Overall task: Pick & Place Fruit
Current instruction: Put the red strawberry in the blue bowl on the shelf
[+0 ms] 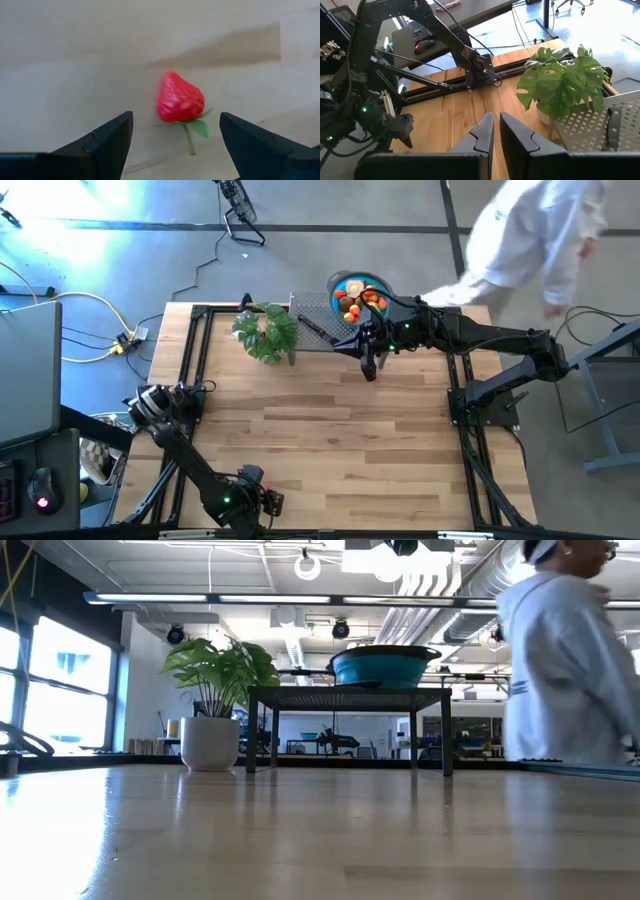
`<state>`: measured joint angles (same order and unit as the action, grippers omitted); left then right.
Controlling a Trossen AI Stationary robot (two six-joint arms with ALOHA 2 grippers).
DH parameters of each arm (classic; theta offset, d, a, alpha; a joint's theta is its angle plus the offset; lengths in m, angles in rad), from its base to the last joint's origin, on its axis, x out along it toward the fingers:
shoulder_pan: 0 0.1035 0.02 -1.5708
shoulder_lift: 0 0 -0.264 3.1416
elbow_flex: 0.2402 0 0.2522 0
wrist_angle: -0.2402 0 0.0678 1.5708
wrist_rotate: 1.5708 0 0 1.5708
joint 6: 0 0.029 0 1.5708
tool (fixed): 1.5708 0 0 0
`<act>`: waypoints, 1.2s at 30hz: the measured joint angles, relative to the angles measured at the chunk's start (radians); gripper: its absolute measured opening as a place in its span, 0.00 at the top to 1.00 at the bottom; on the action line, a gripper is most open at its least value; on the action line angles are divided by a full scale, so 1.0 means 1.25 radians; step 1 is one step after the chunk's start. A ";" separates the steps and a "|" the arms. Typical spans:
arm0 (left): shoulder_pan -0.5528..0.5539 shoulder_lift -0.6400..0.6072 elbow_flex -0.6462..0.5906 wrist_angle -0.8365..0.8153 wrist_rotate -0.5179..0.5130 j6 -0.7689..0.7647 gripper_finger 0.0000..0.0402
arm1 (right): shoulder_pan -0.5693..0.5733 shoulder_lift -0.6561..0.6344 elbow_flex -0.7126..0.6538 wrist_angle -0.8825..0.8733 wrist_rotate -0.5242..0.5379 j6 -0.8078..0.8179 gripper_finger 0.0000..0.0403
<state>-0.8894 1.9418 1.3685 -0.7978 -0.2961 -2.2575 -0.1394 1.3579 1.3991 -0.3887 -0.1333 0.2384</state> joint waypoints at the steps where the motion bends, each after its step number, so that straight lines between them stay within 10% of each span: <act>1: 0.000 0.007 -0.002 0.022 0.000 -0.001 0.27 | 0.000 0.000 0.000 -0.001 0.000 0.000 0.94; 36: 0.083 0.034 -0.002 0.001 0.076 -0.028 0.34 | 0.000 0.008 0.000 -0.010 0.009 -0.027 0.94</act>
<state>-0.7853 1.9846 1.3659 -0.7964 -0.2008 -2.2929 -0.1398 1.3674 1.3994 -0.4007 -0.1219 0.2043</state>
